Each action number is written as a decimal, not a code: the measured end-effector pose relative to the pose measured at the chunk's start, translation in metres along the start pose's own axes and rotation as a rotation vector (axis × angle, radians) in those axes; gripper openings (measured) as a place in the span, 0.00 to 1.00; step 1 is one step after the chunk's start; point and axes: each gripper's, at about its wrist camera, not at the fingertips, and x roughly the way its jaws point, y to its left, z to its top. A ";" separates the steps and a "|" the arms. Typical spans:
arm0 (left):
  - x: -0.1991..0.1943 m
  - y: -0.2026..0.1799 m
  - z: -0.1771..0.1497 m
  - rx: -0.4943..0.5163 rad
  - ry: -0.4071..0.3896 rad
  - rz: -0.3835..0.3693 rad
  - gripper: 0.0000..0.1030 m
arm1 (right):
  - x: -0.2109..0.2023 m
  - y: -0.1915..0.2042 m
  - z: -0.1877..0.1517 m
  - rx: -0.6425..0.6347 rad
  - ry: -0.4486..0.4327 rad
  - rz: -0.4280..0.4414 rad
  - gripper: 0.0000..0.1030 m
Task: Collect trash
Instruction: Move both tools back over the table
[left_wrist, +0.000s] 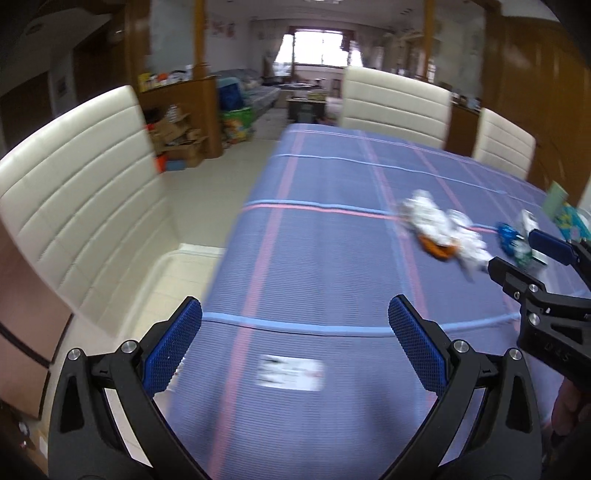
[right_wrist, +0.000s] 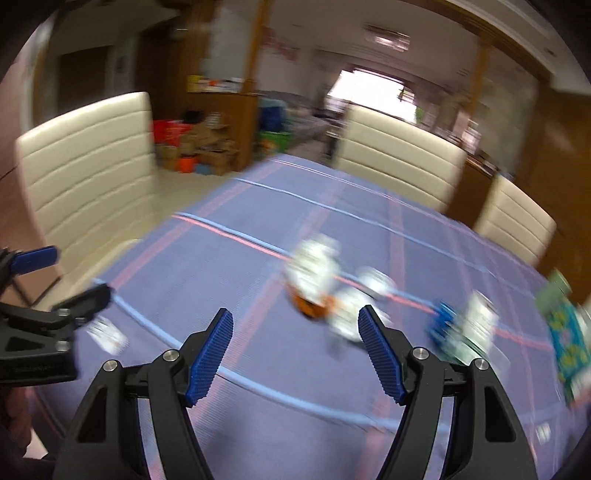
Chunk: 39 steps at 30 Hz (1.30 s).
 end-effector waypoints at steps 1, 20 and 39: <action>-0.002 -0.012 0.000 0.017 -0.001 -0.014 0.97 | -0.001 -0.008 -0.004 0.019 0.010 -0.024 0.67; 0.015 -0.129 -0.004 0.139 0.072 -0.131 0.97 | 0.036 -0.149 -0.093 0.439 0.252 -0.139 0.74; 0.049 -0.159 0.009 0.164 0.122 -0.128 0.97 | 0.034 -0.169 -0.083 0.414 0.146 -0.187 0.43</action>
